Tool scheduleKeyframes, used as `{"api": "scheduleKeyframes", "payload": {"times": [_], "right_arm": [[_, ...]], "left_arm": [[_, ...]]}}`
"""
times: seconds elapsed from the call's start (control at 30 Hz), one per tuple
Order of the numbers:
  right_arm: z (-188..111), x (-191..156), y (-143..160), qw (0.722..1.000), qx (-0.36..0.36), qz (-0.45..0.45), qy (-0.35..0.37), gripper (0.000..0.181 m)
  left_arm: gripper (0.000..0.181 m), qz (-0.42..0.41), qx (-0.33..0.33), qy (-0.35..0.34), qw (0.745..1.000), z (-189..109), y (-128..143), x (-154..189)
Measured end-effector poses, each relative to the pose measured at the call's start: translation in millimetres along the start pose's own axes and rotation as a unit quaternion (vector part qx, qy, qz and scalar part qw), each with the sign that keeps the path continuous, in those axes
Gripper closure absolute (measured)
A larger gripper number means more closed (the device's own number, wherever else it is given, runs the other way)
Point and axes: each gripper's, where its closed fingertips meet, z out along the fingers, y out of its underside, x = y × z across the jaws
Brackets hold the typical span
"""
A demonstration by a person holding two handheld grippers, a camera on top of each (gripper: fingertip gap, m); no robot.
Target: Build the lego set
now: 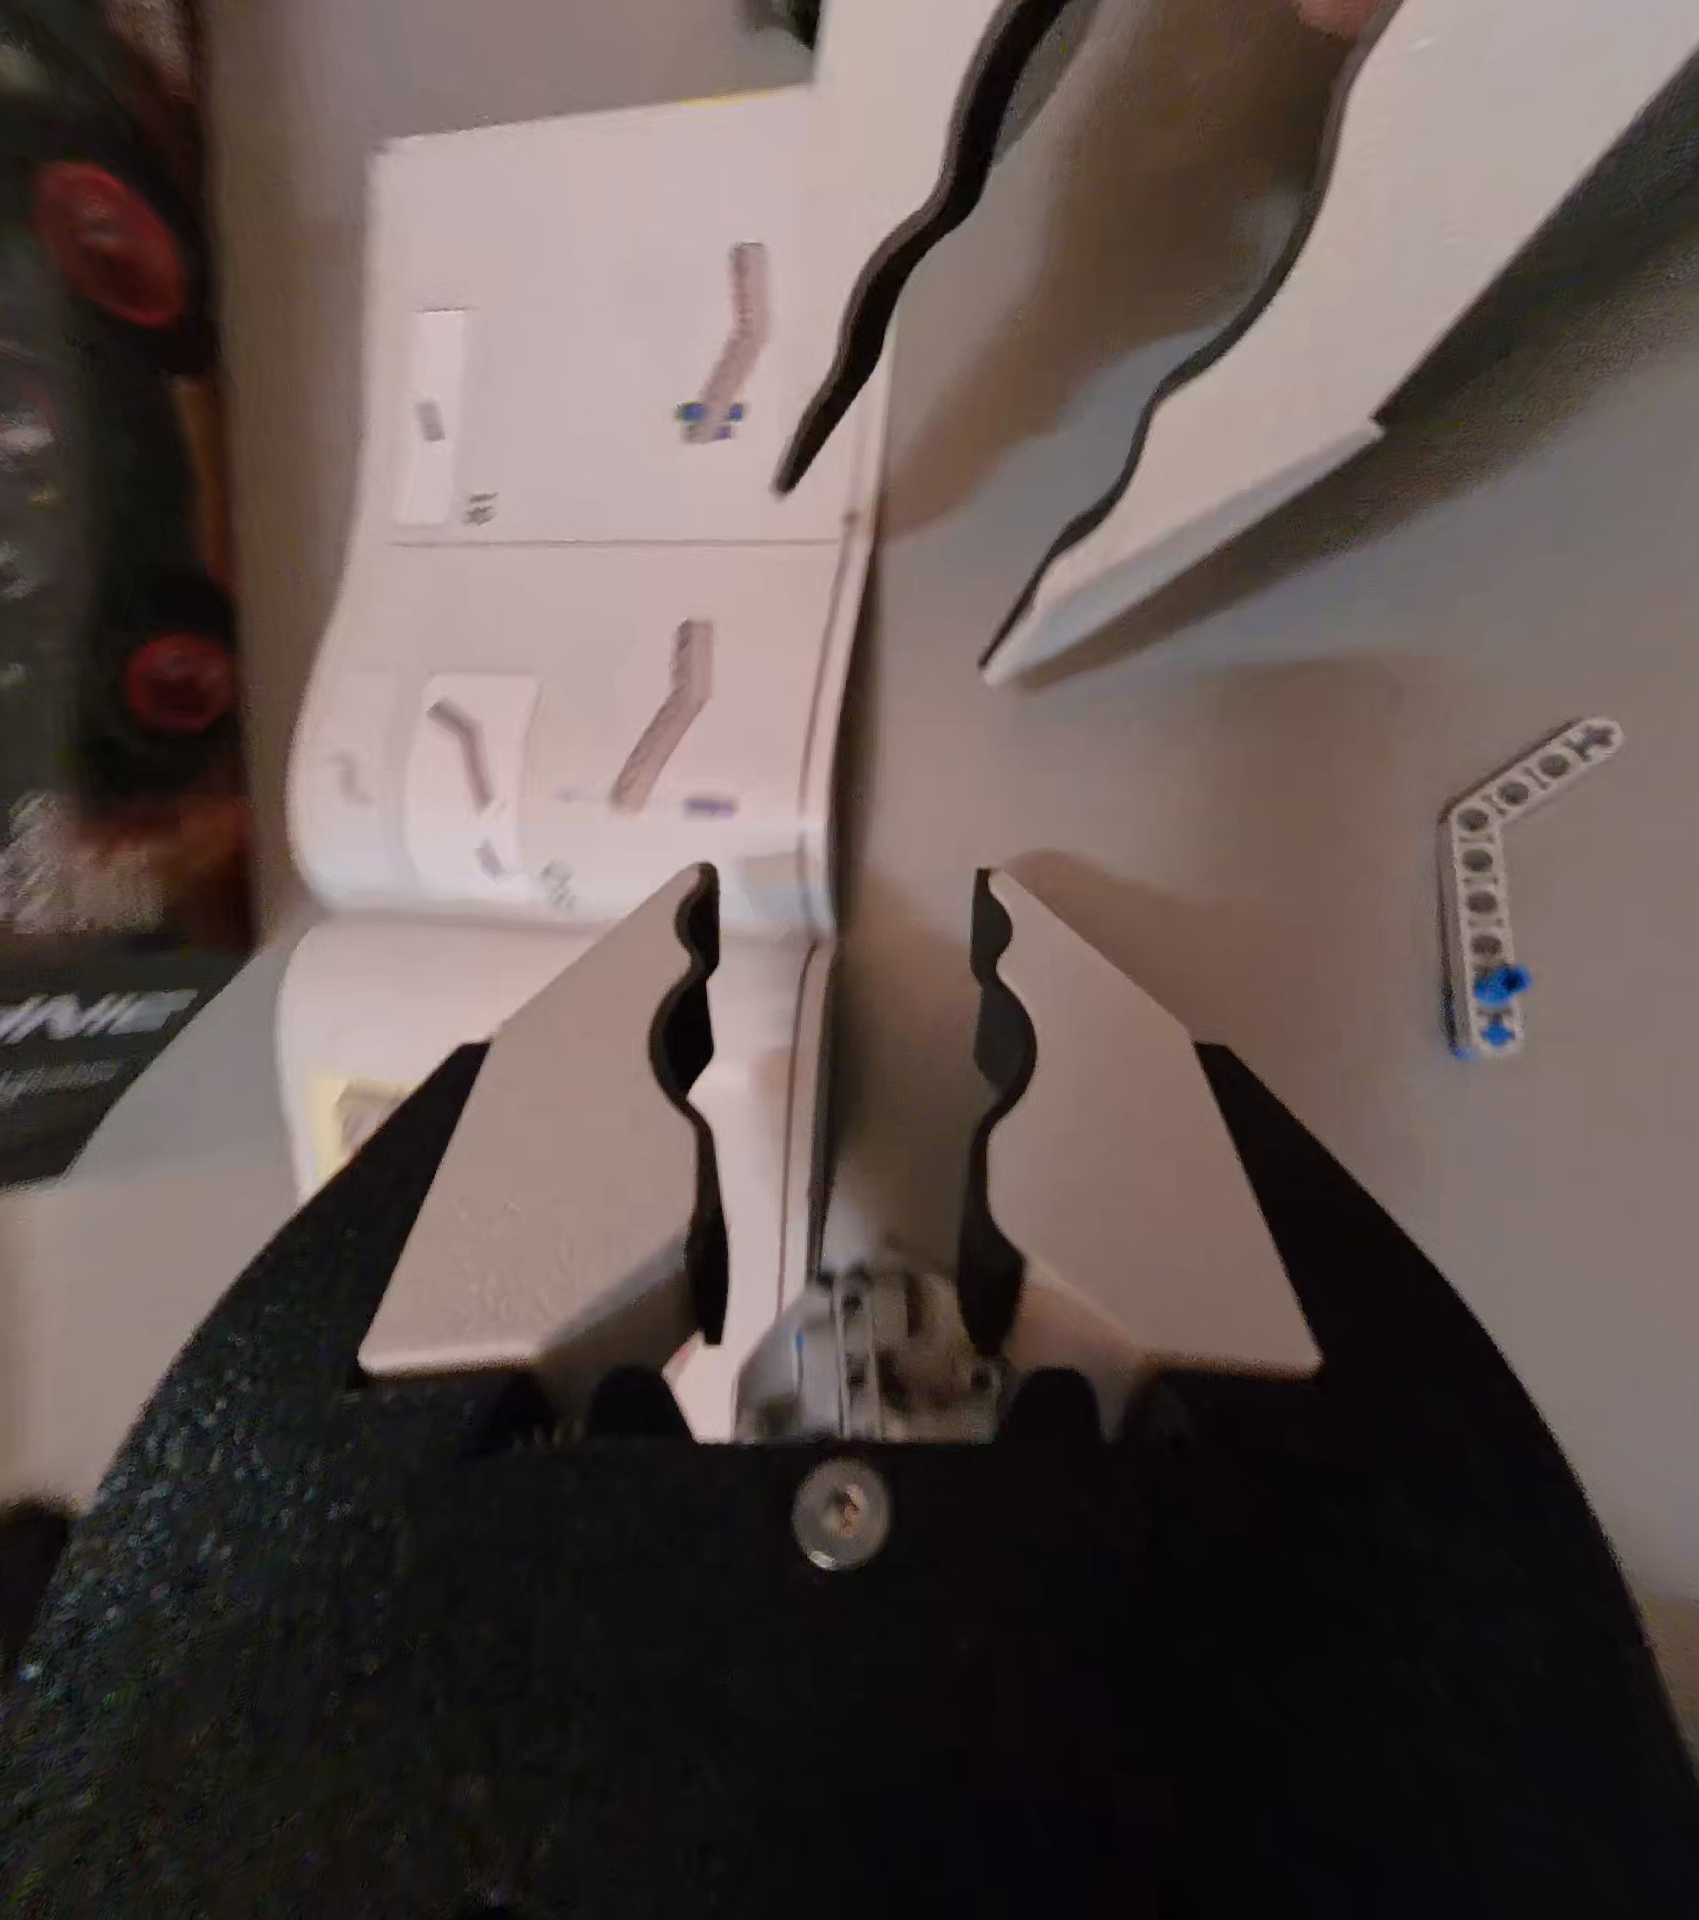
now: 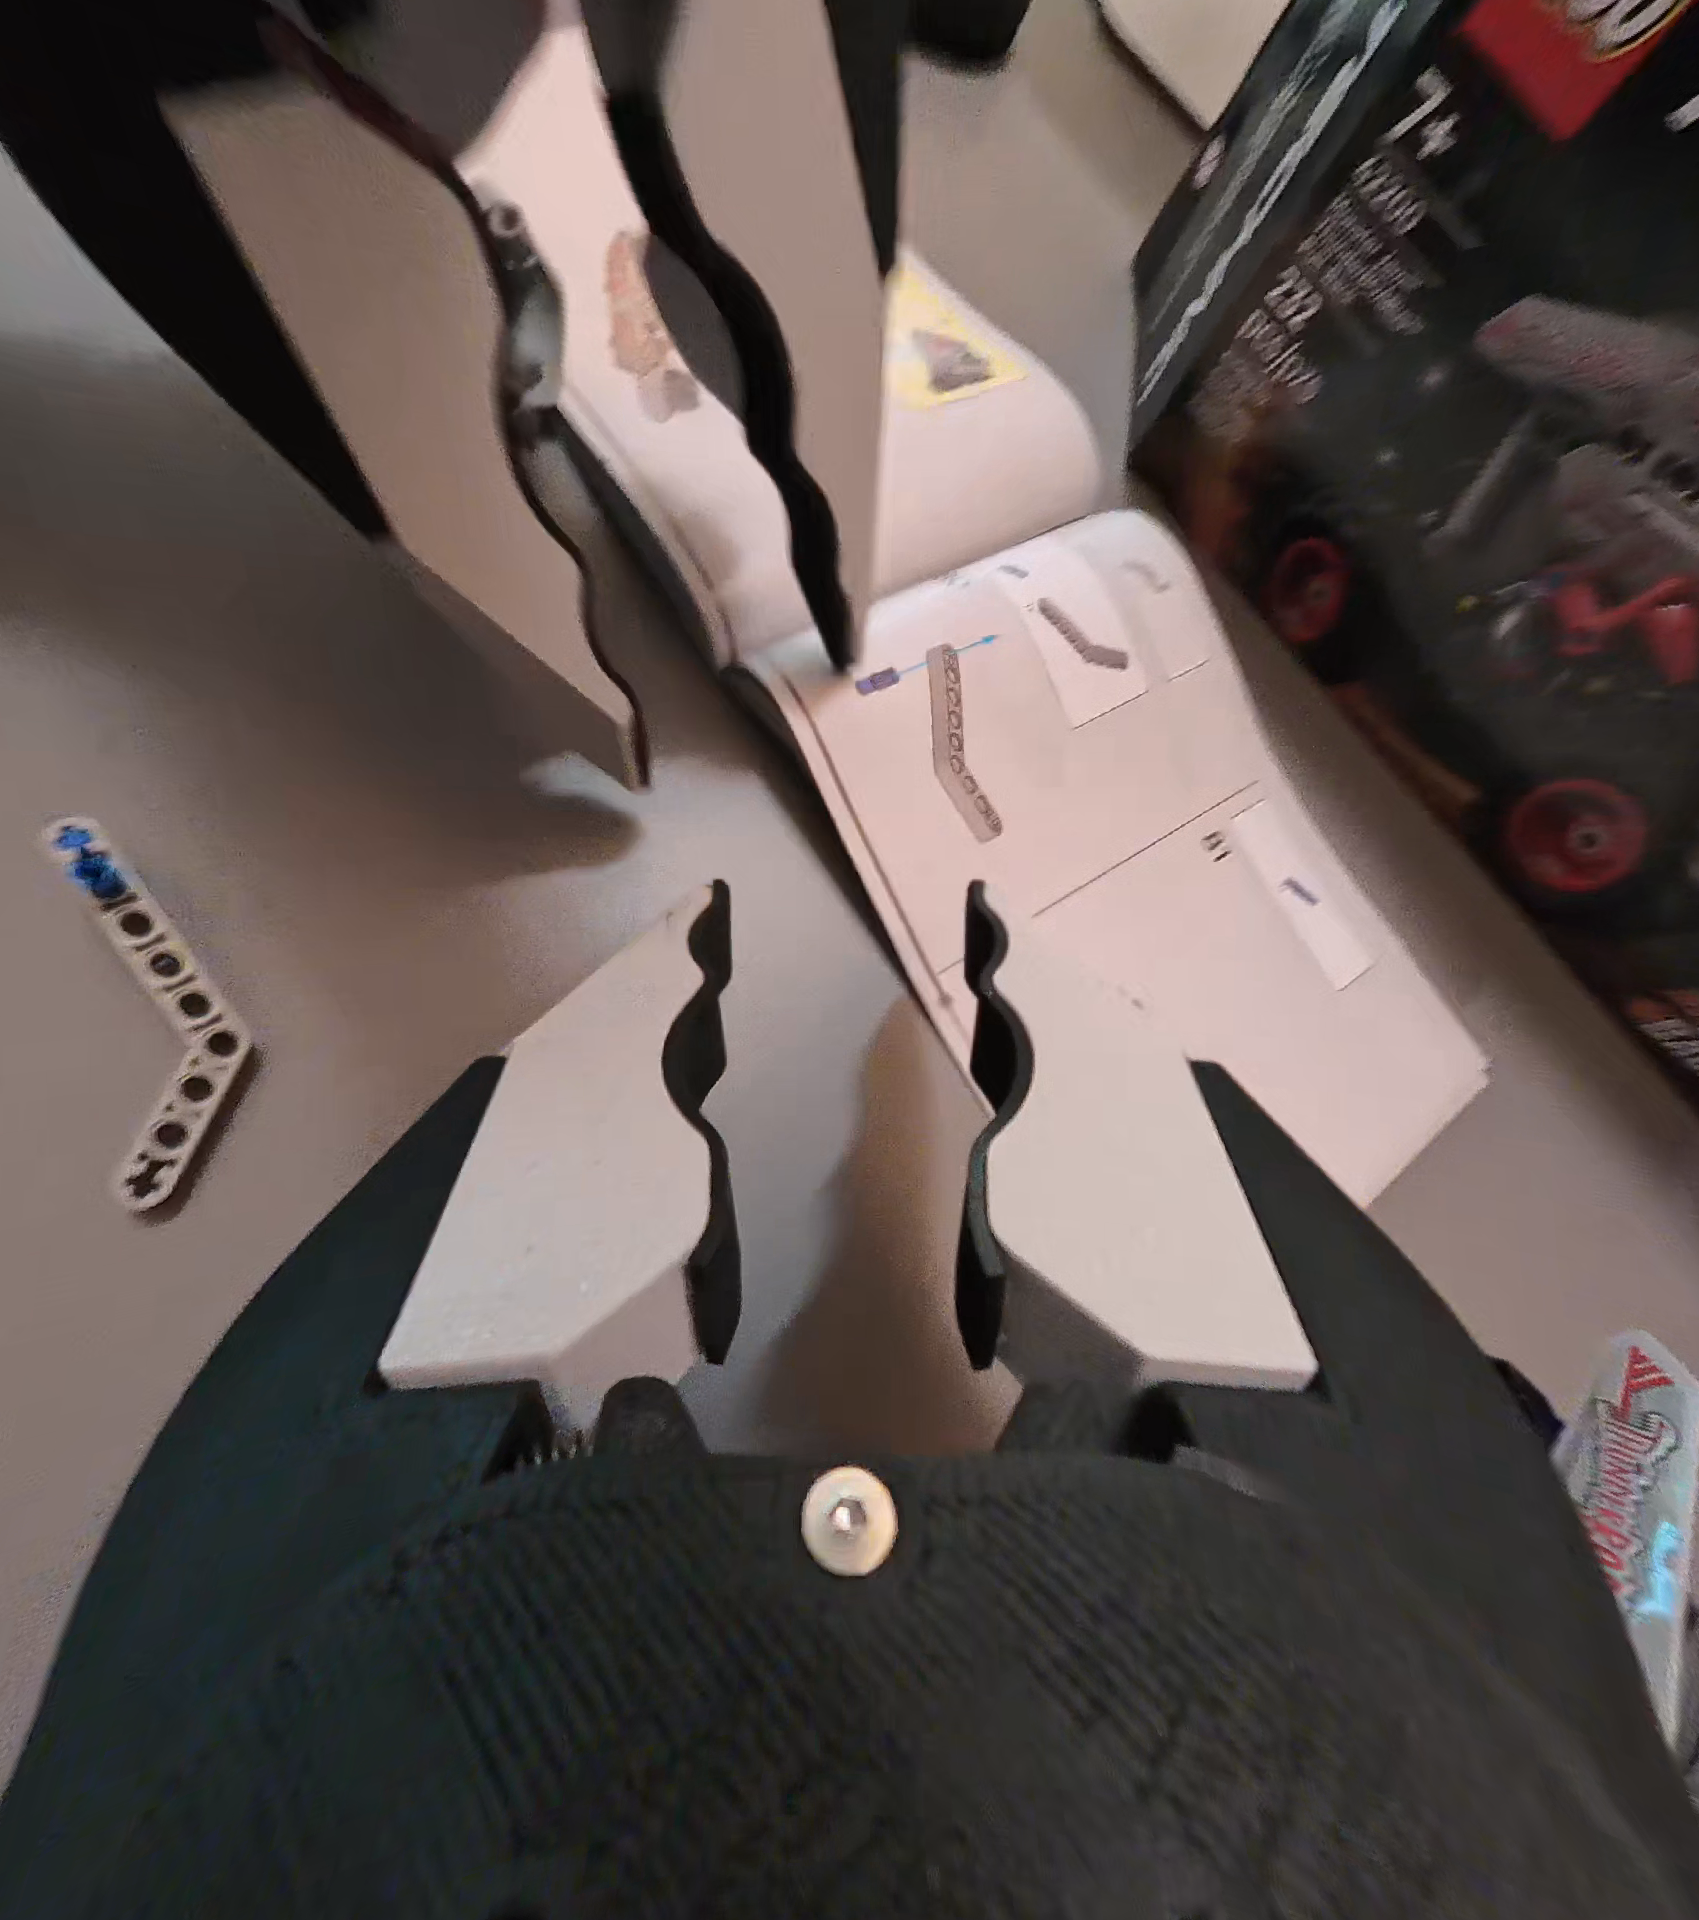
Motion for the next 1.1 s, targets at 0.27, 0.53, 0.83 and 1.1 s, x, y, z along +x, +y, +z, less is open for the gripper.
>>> {"api": "scheduleKeyframes", "payload": {"times": [0.27, 0.53, 0.83, 1.1], "right_arm": [[12, 21, -1, 0.998, -0.003, 0.0, 0.057, 0.137], [18, 18, 4, 0.998, -0.013, 0.01, 0.053, 0.137], [-18, -10, 16, 0.998, -0.016, 0.038, 0.053, 0.138], [-37, -25, 43, 0.996, -0.032, 0.06, 0.051, 0.138]], "left_arm": [[0.131, -0.178, -0.032, -0.055, 0.982, -53, 88, -21], [0.14, -0.134, -0.043, -0.001, 0.99, -56, 101, 34], [0.127, 0.011, 0.05, -0.042, 0.998, -29, -4, 4], [0.123, 0.027, -0.02, 0.097, 0.995, 45, -20, -3]]}}
